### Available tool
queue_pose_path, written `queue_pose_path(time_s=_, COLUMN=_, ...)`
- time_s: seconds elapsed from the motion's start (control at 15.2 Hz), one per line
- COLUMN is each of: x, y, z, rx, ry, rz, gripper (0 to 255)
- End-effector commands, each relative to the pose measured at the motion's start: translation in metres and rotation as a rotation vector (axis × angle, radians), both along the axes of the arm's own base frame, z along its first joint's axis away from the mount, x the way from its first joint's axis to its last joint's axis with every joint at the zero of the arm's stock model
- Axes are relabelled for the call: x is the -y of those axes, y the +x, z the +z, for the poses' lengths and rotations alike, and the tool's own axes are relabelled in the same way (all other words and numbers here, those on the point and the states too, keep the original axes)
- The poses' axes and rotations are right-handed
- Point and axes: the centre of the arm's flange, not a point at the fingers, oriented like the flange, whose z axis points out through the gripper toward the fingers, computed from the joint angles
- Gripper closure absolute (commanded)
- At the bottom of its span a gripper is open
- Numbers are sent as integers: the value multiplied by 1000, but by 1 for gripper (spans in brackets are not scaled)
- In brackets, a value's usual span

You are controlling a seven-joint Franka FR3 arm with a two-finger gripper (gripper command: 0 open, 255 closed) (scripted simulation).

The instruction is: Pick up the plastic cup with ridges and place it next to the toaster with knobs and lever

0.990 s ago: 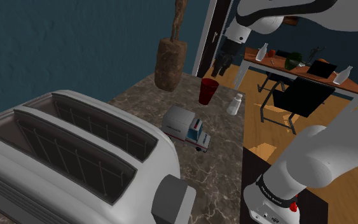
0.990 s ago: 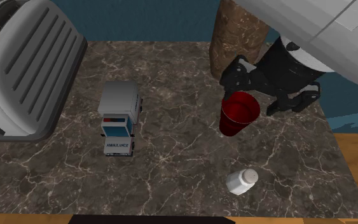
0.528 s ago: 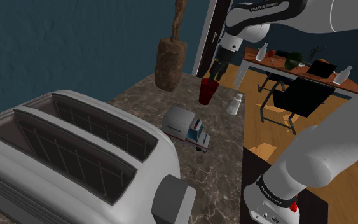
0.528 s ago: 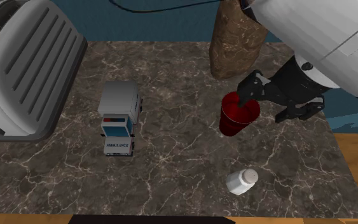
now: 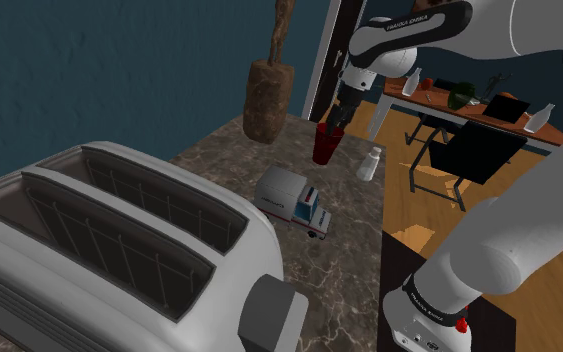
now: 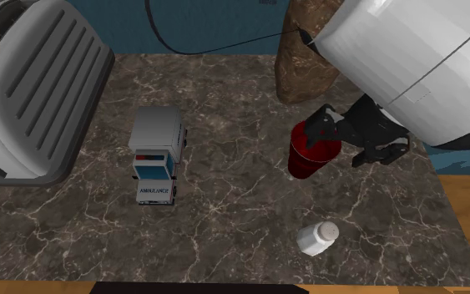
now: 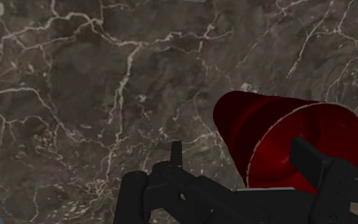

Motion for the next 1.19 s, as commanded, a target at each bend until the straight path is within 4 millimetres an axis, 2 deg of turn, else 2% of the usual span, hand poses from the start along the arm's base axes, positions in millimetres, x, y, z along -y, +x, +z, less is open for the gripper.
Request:
queue_pose_path(time_s=0.0, x=0, y=0, z=0, rx=0, ry=0, rz=0, gripper=0)
queue_pose_path(time_s=0.2, x=0, y=0, z=0, rx=0, ry=0, rz=0, gripper=0)
queue_pose_path(time_s=0.26, x=0, y=0, z=0, rx=0, ry=0, rz=0, gripper=255)
queue_pose_path(time_s=0.86, x=0, y=0, z=0, rx=0, ry=0, rz=0, gripper=255)
queue_pose_path(time_s=1.12, x=0, y=0, z=21, rx=0, ry=0, rz=0, gripper=255)
